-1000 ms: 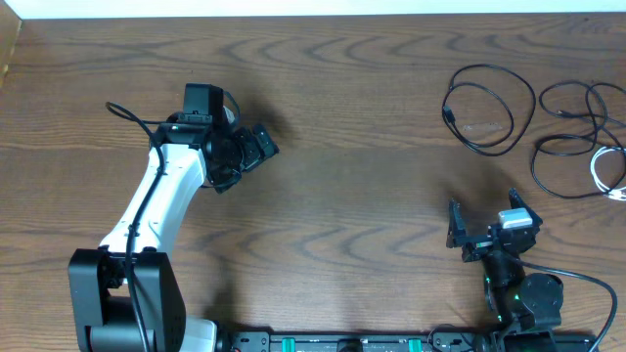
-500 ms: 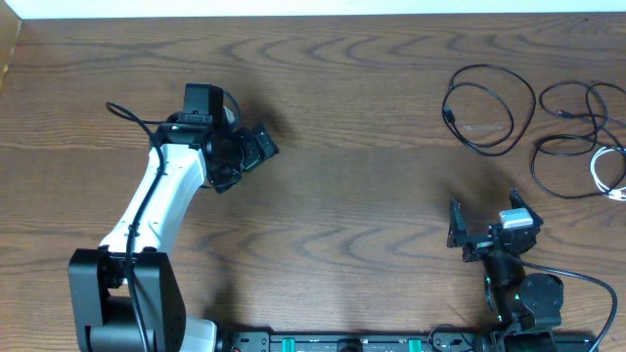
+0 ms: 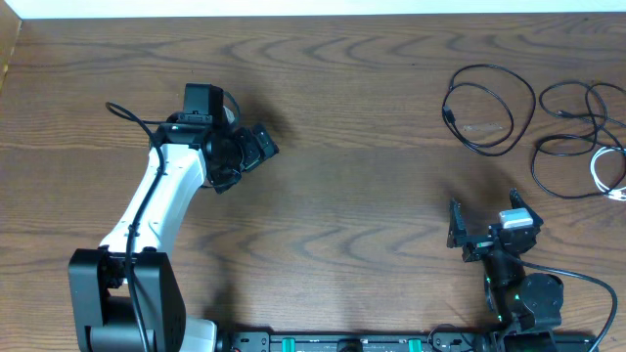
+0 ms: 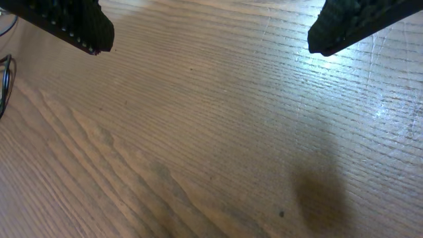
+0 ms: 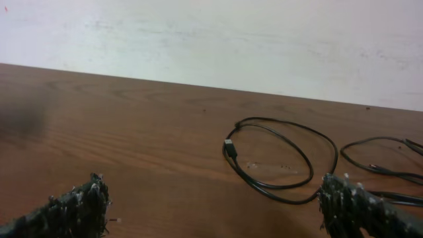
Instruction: Untangle cables
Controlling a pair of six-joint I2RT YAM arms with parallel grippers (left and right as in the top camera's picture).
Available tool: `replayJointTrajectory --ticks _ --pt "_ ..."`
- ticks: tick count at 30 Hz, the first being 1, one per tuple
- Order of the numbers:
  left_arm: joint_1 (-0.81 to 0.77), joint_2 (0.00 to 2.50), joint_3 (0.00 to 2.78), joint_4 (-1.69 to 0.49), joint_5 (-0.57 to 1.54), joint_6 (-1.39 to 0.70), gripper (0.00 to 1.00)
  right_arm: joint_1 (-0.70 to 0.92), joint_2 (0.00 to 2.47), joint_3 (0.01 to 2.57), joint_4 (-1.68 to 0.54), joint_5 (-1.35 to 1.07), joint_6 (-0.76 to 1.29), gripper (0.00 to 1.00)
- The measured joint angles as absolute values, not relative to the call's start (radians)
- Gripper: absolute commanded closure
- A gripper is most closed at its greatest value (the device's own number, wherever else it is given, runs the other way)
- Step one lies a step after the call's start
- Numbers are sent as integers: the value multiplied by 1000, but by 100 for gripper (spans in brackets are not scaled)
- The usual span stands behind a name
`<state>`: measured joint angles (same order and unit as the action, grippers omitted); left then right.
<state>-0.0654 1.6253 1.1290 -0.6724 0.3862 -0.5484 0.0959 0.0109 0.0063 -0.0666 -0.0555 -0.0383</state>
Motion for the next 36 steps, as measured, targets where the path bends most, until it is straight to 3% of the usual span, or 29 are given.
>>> replayJointTrajectory --ticks 16,21,29,36 --pt "-65 1638 1124 -623 159 -541 1 96 11 6 -67 -56 -38 1" --pt "-65 1609 1032 -397 126 -463 0 96 11 6 -67 -56 -38 1" --pt "-65 1320 674 192 112 -316 0 96 11 6 -68 -55 -38 1" --pt "-65 1266 419 368 98 -245 0 96 11 6 -67 -55 -38 1"
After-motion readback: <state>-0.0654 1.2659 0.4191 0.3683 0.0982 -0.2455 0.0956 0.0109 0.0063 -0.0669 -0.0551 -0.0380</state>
